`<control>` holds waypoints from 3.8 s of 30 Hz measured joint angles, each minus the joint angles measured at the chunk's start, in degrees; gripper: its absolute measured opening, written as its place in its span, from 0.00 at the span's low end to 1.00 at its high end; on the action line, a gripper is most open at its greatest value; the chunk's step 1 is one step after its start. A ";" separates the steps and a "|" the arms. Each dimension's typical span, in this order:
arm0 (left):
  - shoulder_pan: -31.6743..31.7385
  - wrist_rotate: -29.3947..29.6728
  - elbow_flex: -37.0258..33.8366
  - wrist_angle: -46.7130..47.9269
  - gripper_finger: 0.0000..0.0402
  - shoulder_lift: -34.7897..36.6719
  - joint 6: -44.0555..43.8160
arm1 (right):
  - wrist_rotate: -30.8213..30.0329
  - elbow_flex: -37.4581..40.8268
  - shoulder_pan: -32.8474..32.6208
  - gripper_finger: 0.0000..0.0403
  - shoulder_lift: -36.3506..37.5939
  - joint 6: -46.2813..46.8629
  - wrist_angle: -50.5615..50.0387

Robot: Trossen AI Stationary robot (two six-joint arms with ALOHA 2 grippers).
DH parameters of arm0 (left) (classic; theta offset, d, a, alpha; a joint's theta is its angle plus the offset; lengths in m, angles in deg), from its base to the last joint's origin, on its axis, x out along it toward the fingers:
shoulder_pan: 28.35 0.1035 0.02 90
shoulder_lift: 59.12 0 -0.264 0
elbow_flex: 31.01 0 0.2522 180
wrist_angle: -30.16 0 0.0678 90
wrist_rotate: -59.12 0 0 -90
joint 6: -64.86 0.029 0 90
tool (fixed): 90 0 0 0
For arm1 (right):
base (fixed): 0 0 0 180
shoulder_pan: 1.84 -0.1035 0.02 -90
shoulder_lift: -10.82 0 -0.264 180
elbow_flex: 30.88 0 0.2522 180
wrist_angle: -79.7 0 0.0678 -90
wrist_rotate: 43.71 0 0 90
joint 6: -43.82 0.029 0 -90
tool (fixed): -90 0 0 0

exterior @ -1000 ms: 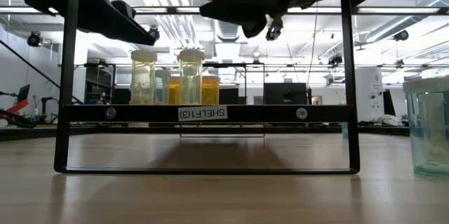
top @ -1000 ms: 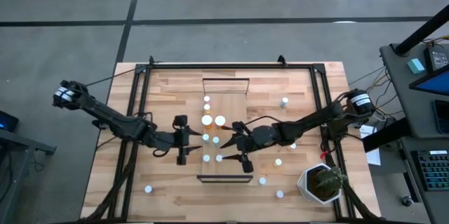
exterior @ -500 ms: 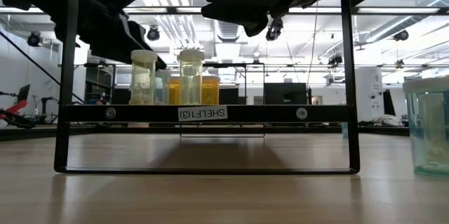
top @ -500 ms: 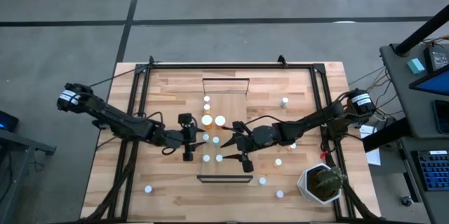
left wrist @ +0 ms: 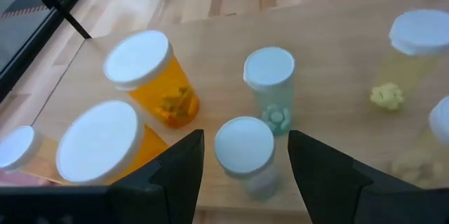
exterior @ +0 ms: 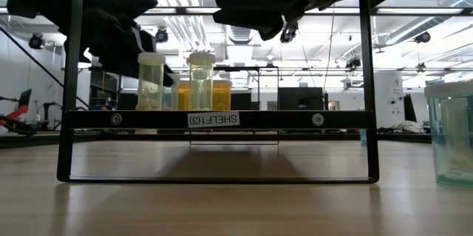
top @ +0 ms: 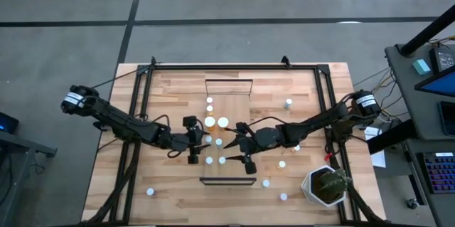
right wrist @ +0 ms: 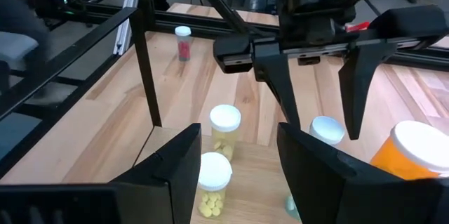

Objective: Pick and place medicine bottles onto shelf by color
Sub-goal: Adjust the green pill bottle on the shelf, then put the blue pill bottle on the shelf

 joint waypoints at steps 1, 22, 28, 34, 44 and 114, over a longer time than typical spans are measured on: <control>0.00 0.00 0.00 -0.08 0.48 -0.21 0.02 | -0.02 0.02 0.00 0.44 0.00 0.02 -0.02; 0.00 0.15 0.00 -0.06 0.28 0.00 -3.80 | 0.00 0.02 0.00 0.44 -0.02 0.24 -0.22; -0.09 -0.64 0.00 -0.07 0.30 0.09 -5.88 | 0.00 0.02 0.00 0.44 -0.02 0.10 -0.39; -0.17 -1.82 0.00 -0.14 0.30 0.11 -6.01 | 0.00 0.01 0.00 0.44 -0.04 0.07 -0.56; -0.20 -2.35 0.00 -0.04 0.30 0.11 -6.01 | 0.00 0.01 0.00 0.44 -0.04 0.04 -0.63; -0.50 -2.56 -0.07 7.06 0.60 35.09 25.79 | -8.92 -22.74 29.56 0.48 13.31 52.48 -101.98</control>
